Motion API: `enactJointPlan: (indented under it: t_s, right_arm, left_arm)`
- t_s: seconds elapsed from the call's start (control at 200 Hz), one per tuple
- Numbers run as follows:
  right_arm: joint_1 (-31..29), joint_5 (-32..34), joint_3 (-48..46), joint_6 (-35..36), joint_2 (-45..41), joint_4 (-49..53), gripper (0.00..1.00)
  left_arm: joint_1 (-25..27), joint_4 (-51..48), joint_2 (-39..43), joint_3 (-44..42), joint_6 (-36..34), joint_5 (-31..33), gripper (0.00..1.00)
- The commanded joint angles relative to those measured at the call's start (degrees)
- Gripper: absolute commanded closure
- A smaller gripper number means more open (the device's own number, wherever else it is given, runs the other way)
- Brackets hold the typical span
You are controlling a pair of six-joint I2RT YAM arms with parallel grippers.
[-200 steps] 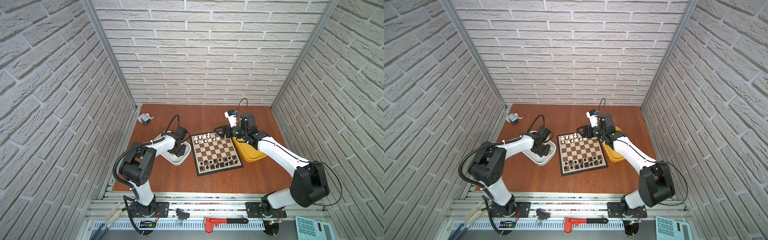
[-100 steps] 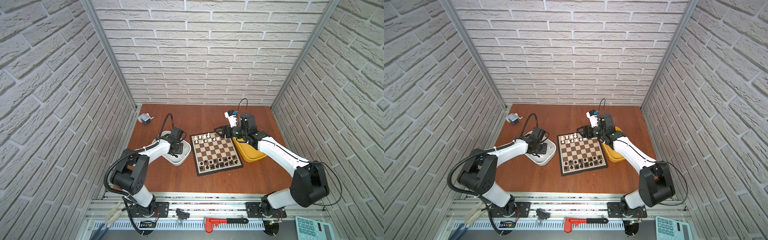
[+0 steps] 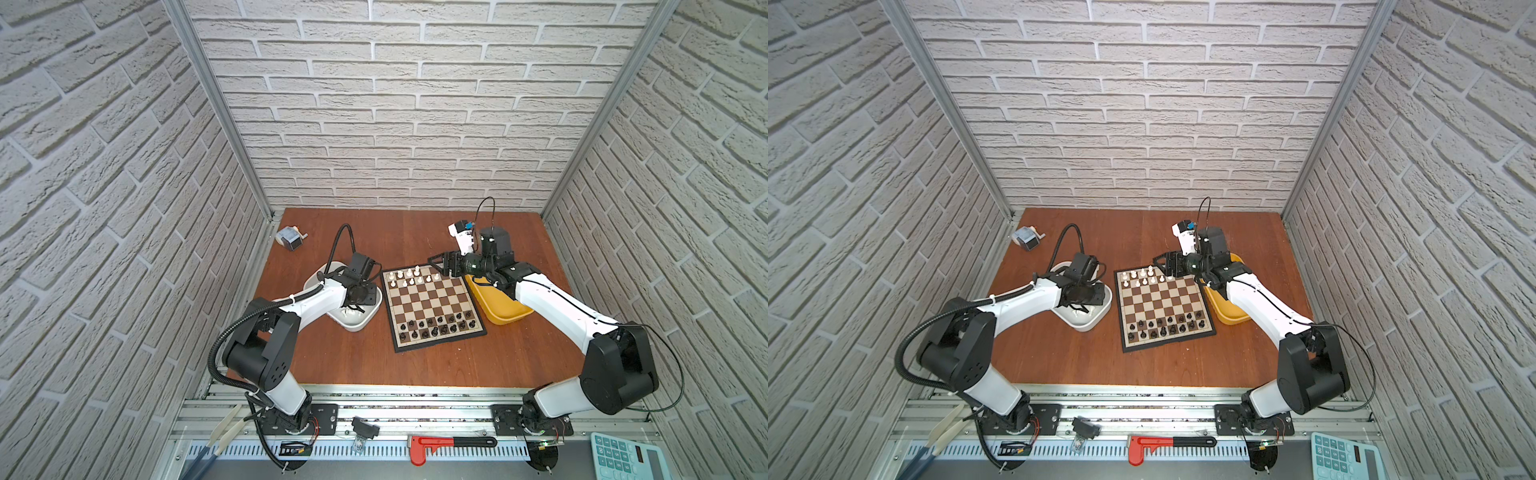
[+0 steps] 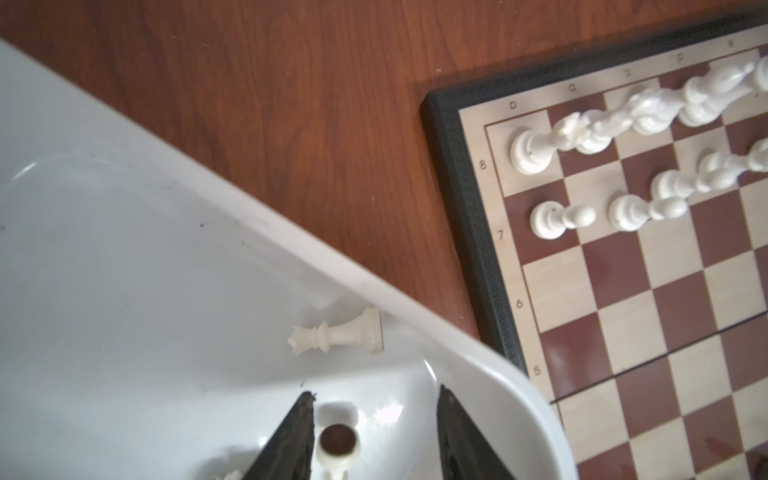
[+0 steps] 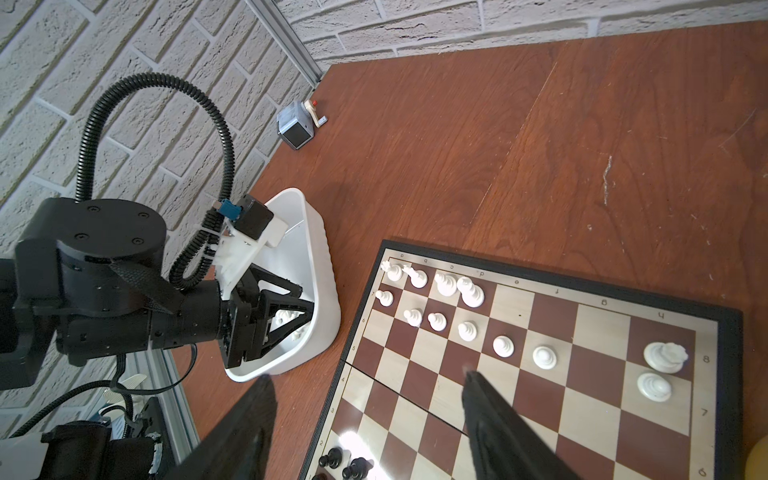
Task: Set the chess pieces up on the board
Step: 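Lower the left gripper into the white bin toward the white pieces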
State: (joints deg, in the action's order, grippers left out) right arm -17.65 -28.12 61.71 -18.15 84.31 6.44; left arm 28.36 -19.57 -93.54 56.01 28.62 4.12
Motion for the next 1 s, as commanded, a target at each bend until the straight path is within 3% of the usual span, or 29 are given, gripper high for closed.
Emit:
enactJointPlan:
  t_s: [0.0,0.175,0.395,0.495,0.775,0.995]
  right_arm:
    - [-0.3,-0.3,-0.4,0.8,-1.0,-0.5,0.28]
    - [-0.3,-0.3,-1.9,0.5,-2.1,-1.0,0.28]
    - [-0.3,-1.3,-1.2,0.7,-1.4,-0.6,0.28]
    - [-0.3,-1.5,-0.8,1.0,-1.2,-0.3,0.29]
    - [-0.3,-2.2,-1.0,0.9,-1.7,0.0,0.29]
    - [-0.3,-2.2,-0.7,1.2,-1.8,0.7,0.29]
  left_arm:
    - [0.0,-0.4,-1.7,2.4,-2.8,4.2,0.51]
    - [-3.5,-1.9,-0.2,1.9,-16.5,5.8,0.51]
    - [-4.9,-0.4,-1.0,2.1,-28.7,-5.5,0.48]
    - [-4.8,-1.4,-2.5,2.6,-34.9,-5.7,0.45]
    - [-6.6,2.1,-2.1,0.6,-46.3,-4.3,0.45]
    - [-8.3,-1.1,-4.7,3.4,-53.6,-6.7,0.49]
